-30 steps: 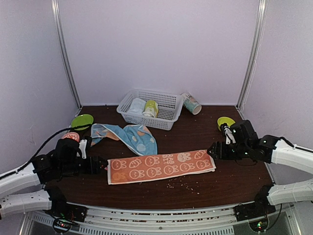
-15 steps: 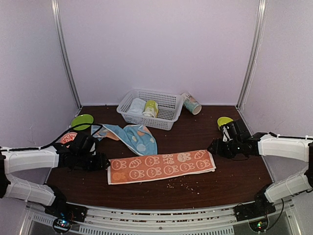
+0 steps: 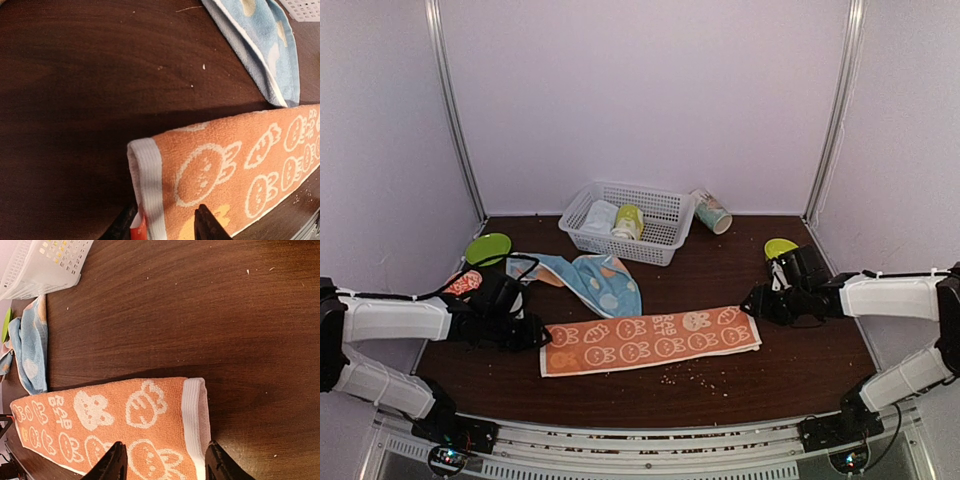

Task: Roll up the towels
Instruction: Adjust the towel at the center of the board.

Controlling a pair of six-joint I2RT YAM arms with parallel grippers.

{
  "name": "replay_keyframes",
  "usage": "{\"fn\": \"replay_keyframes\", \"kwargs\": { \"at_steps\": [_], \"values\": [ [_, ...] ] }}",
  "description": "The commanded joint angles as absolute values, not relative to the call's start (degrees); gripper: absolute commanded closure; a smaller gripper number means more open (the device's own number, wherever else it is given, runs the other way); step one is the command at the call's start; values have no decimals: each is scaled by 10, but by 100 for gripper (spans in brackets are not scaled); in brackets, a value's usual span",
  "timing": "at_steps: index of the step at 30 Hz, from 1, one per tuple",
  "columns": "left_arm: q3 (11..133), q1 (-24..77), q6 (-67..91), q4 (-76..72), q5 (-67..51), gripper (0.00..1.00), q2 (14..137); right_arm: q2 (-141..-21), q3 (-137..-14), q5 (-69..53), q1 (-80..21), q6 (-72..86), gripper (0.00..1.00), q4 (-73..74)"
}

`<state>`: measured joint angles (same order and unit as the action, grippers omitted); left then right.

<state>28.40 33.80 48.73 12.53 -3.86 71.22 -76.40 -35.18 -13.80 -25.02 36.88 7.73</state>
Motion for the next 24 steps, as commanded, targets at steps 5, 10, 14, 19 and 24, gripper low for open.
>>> {"fn": "replay_keyframes", "kwargs": {
  "at_steps": [5, 10, 14, 19, 24],
  "values": [
    [251, 334, 486, 92, -54, 60, 719, -784, -330, -134, -245, 379, 46, 60],
    [240, 334, 488, 91, -55, 72, 698, -786, -324, -140, -245, 387, 47, 47],
    [243, 334, 485, 90, -58, 80, 698, -785, -327, -143, -245, 387, 47, 47],
    [247, 334, 484, 96, -58, 93, 686, -774, -326, -144, -245, 386, 48, 53],
    [262, 334, 477, 115, -58, 100, 666, -768, -325, -144, -245, 386, 48, 54]
  ]
}}
